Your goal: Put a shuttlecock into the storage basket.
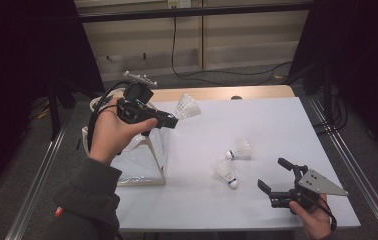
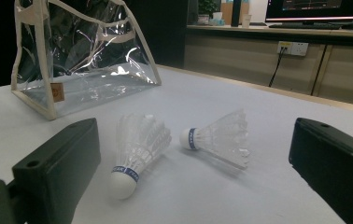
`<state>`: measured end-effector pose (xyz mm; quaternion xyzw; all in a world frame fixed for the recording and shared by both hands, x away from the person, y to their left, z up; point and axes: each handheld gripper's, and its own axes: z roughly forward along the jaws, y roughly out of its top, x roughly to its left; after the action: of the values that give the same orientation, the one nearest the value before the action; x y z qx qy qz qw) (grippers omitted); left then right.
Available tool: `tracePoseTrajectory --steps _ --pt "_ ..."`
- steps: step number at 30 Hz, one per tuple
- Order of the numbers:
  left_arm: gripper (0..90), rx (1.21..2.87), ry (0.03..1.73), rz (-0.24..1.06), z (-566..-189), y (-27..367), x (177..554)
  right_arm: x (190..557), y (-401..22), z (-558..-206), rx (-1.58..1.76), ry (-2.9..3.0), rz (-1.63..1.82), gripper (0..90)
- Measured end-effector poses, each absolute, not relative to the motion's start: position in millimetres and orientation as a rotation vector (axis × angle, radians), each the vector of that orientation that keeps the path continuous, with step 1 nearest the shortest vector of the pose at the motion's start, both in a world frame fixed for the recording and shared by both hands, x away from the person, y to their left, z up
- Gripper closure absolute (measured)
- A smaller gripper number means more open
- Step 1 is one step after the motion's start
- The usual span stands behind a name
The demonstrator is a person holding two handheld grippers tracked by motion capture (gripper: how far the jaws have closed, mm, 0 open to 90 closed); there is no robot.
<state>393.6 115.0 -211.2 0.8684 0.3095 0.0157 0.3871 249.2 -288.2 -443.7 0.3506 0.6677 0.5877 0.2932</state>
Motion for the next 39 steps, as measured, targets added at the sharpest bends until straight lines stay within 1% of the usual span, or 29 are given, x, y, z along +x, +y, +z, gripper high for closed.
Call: tracePoseTrajectory --steps 6,39 --pt "65.4 2.209 0.789 0.047 -205.1 118.8 393.7 249.9 -286.8 -443.8 0.939 1.777 1.567 2.1" --pt "65.4 2.184 0.886 0.092 -200.6 141.9 405.6 249.5 -286.8 -443.4 0.939 1.775 1.566 2.2"
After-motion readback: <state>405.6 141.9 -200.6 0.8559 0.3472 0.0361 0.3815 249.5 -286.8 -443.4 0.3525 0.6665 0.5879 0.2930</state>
